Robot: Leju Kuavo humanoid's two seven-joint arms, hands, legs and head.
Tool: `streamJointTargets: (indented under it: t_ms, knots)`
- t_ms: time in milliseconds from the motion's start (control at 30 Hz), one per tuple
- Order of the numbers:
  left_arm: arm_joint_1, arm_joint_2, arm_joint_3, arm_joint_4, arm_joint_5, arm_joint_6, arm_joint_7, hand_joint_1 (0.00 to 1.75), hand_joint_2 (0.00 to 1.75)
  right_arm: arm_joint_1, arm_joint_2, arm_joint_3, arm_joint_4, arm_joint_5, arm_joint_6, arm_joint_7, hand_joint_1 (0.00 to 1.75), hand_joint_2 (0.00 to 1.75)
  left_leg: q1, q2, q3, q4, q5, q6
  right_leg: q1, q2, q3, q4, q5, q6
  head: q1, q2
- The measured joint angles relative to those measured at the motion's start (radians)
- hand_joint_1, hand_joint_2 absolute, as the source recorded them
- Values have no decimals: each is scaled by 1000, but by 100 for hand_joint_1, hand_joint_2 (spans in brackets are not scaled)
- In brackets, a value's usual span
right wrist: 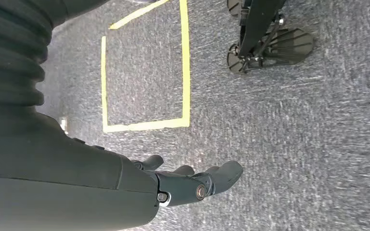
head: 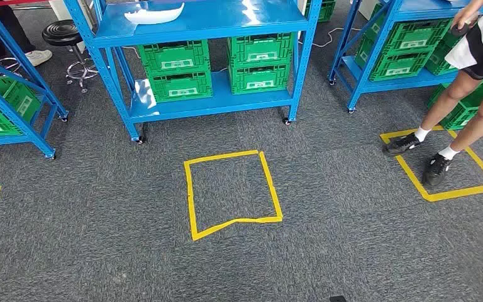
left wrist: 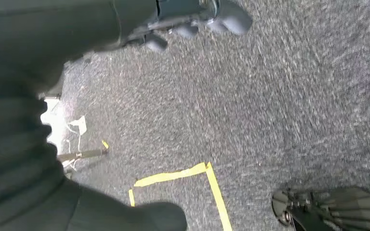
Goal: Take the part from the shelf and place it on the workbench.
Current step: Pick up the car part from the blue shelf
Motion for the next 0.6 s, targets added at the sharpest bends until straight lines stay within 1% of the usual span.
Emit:
streamJointTargets:
  t_ms: [33, 67, 100, 167, 333, 400, 433, 533, 600]
  knots:
    - [-3, -2, 8, 2, -14, 2, 1, 0, 58, -3, 1, -5, 2, 6, -1, 3, 0, 175, 0, 0, 0, 0, 0, 0, 0, 0, 0, 0, 0, 0, 0, 0]
    - [-6, -3, 18, 4, -28, 4, 1, 0, 44, -5, 3, -11, 5, 12, -2, 5, 0, 131, 0, 0, 0, 0, 0, 0, 0, 0, 0, 0, 0, 0, 0, 0]
    - [-11, -6, 31, 8, -48, 6, 1, 0, 0, -9, 5, -19, 9, 21, -3, 8, 0, 87, 0, 0, 1, 0, 0, 0, 0, 0, 0, 0, 0, 0, 0, 0]
    - [-16, -8, 45, 11, -69, 9, 2, 0, 0, -13, 8, -27, 13, 30, -5, 12, 0, 0, 0, 0, 1, 0, 0, 0, 0, 0, 0, 0, 0, 0, 0, 0]
    - [-21, -10, 57, 13, -83, 10, 0, 0, 0, -16, 9, -32, 16, 37, -6, 13, 0, 0, 0, 0, 1, 0, 1, -1, 0, 0, 0, 0, 0, 0, 0, 0]
    - [-39, -15, 90, 19, -122, 13, -12, 0, 0, -24, 13, -49, 24, 57, -8, 20, 0, 0, 0, 0, 1, 0, 1, -1, 0, 0, -1, 0, 0, 0, 0, 0]
    - [-65, -18, 115, 22, -154, 16, -32, 0, 0, -32, 17, -62, 31, 74, -9, 24, 0, 0, 0, -1, 2, 0, 1, -1, 0, 0, -1, 0, 1, 0, 0, 0]
    - [-220, -24, 177, 27, -251, 26, -145, 0, 0, -64, 29, -104, 53, 129, -6, 42, 0, 0, 0, -2, 5, 0, 5, -3, 0, -1, -3, 1, 4, -1, 0, 0]
    - [-306, -23, 183, 24, -274, 31, -201, 0, 0, -76, 33, -116, 61, 144, -2, 47, 0, 0, 0, -2, 4, 0, 7, -4, 0, -1, -4, 2, 6, -1, 0, 0]
